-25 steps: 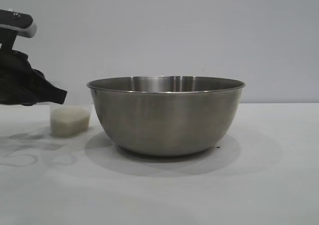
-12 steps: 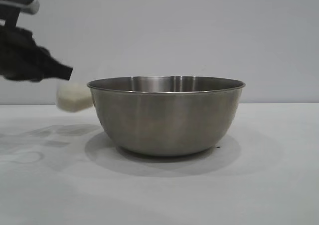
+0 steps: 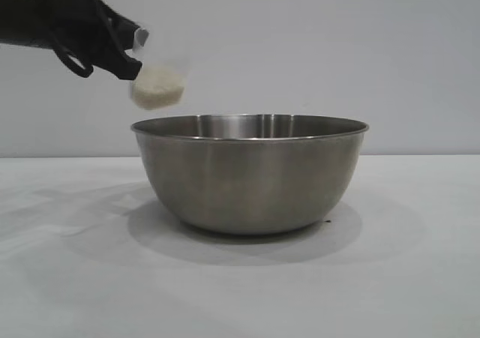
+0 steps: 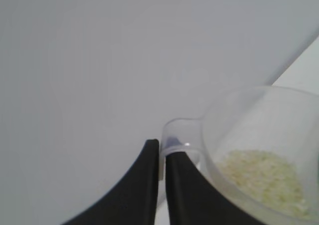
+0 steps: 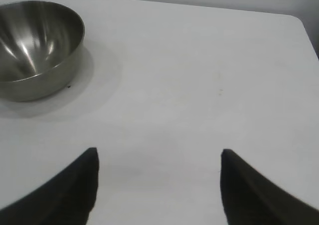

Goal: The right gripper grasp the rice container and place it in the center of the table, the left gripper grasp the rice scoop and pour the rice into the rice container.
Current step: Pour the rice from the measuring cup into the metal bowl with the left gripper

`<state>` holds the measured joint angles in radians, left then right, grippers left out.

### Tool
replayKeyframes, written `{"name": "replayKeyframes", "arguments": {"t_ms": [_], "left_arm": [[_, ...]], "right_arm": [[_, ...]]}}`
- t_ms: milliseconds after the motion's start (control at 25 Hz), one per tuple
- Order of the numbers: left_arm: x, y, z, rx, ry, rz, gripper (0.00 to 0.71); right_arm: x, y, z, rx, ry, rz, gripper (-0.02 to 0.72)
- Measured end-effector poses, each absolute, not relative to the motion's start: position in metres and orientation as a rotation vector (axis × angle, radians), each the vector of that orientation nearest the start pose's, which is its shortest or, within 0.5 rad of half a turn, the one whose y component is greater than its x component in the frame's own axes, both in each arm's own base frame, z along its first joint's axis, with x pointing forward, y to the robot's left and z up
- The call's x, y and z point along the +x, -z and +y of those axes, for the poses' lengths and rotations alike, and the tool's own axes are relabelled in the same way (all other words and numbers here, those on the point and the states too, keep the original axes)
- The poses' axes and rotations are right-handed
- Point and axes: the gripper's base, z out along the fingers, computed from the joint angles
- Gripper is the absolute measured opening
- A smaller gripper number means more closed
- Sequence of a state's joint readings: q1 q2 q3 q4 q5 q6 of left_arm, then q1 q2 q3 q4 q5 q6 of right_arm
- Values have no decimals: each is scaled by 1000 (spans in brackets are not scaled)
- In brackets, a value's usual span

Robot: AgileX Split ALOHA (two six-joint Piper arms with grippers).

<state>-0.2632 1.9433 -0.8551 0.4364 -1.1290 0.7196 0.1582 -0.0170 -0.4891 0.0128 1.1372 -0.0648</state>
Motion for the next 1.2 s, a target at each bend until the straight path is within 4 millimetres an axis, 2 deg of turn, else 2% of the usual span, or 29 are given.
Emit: {"name": "replayKeyframes", "arguments": {"t_ms": [360, 720, 1200], "left_arm": [[344, -176, -143, 1328, -329, 790, 0], [337, -173, -149, 1527, -531, 473, 0], [331, -172, -161, 1620, -742, 180, 0]], "right_arm": [[-10, -268, 0, -237, -71, 2102, 442], [-10, -268, 0, -237, -71, 2102, 442], [-10, -268, 0, -231, -75, 2103, 442]]}}
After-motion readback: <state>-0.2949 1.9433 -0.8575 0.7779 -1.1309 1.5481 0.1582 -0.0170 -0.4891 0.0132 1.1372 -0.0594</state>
